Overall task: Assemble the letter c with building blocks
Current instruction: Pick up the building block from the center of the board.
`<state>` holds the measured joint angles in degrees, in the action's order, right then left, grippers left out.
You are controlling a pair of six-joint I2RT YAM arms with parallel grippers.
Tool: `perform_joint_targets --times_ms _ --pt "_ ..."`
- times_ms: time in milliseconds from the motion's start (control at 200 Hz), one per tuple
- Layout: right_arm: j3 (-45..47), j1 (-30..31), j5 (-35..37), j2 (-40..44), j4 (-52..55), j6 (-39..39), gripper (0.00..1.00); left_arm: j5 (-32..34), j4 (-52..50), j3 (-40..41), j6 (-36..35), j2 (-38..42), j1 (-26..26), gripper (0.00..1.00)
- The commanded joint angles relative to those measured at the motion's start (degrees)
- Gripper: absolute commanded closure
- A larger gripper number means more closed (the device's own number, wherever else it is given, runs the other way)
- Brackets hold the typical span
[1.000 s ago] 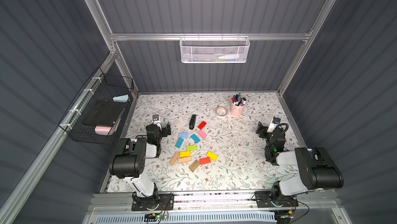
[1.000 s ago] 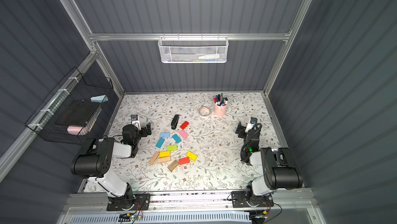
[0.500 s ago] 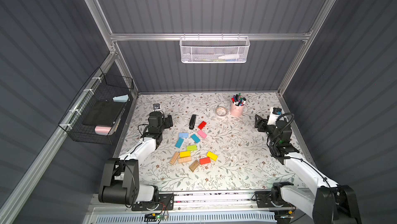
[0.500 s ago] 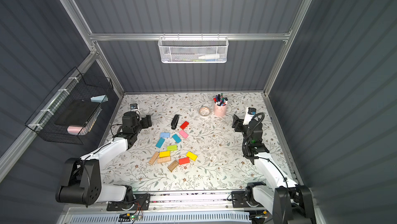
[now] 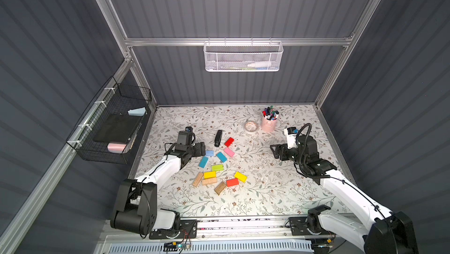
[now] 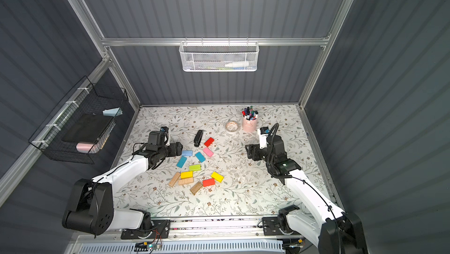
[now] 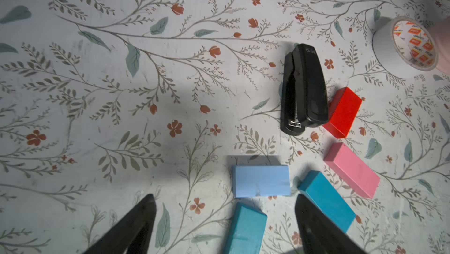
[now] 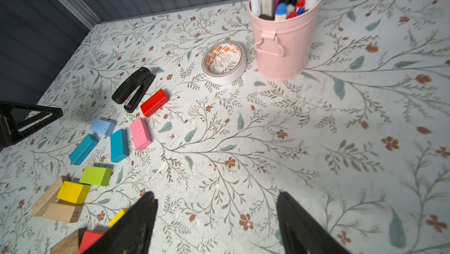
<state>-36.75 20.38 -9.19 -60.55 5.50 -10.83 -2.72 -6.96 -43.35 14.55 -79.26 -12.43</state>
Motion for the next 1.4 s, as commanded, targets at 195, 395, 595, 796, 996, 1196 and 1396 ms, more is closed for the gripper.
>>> perform_joint_targets --times_ms 195,395,595,796,996,1196,1396 --pt "-2.62 2.64 0.9 -2.7 6.02 -5.98 0.1 -2.82 -6.7 -3.87 5.19 -2.12 -2.42 0.1" --pt "-3.5 3.52 2.44 -4.04 7.05 -7.75 0.06 2.5 -8.56 -6.93 5.76 -6.66 -6.84 0.11" --pt "-3.34 3.7 3.63 -3.52 7.13 -8.68 0.06 7.85 -11.01 -9.95 7.9 -11.17 -9.12 0.14" --pt "-2.8 3.69 3.61 -3.3 7.14 -9.07 0.04 9.45 -12.13 -13.11 9.05 -15.06 -10.77 0.14" --pt "-2.62 3.65 4.09 -2.66 7.18 -8.99 0.04 10.02 -12.9 -15.56 9.45 -18.72 -11.04 0.18" --pt "-1.92 3.68 4.16 -3.11 6.45 -8.9 0.04 9.58 -12.88 -16.82 9.1 -21.17 -11.29 0.22" --pt "-1.93 3.7 4.1 -3.96 6.29 -8.52 0.04 9.31 -12.65 -17.42 9.19 -22.59 -11.46 0.24"
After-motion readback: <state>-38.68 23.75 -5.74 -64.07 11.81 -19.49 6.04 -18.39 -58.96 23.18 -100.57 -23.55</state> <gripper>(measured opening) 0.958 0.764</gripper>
